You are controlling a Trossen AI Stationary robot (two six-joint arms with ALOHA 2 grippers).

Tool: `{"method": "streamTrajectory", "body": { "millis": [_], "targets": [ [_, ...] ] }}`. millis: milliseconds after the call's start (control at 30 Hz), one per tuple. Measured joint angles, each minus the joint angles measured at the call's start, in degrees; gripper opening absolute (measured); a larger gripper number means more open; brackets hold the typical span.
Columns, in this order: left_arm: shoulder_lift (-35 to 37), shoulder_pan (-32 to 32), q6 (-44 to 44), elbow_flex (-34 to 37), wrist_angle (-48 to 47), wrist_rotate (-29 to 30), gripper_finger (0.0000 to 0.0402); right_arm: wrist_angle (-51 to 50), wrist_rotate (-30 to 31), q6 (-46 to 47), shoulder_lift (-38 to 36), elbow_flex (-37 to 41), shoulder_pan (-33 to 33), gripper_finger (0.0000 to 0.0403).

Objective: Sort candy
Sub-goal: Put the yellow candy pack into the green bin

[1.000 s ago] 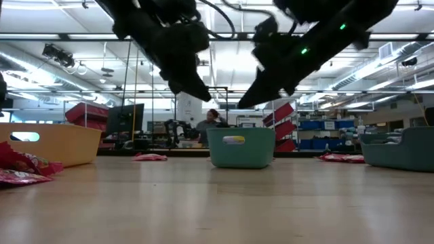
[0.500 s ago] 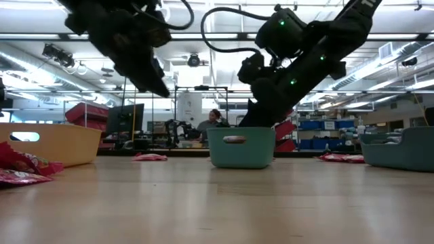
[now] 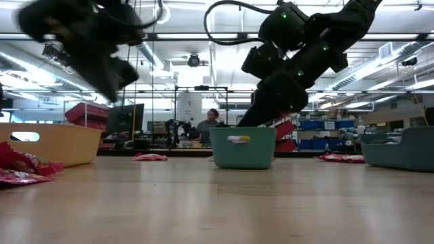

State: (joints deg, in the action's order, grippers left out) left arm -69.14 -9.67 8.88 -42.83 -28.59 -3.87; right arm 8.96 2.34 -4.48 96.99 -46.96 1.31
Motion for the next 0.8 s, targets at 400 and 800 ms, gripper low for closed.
{"method": "streamTrajectory", "body": {
  "millis": [400,800],
  "targets": [
    [-1.1,-22.0,24.2,0.0,-4.6,0.2,0.0035,0.6,1.3,5.8,-4.5,0.0,-4.3,0.0064],
    [-14.5,-32.3,37.6,0.0,3.4,-1.8,0.0136,0.5,5.7,5.4,-4.5,0.0,-7.0,0.0096]
  ]
}}
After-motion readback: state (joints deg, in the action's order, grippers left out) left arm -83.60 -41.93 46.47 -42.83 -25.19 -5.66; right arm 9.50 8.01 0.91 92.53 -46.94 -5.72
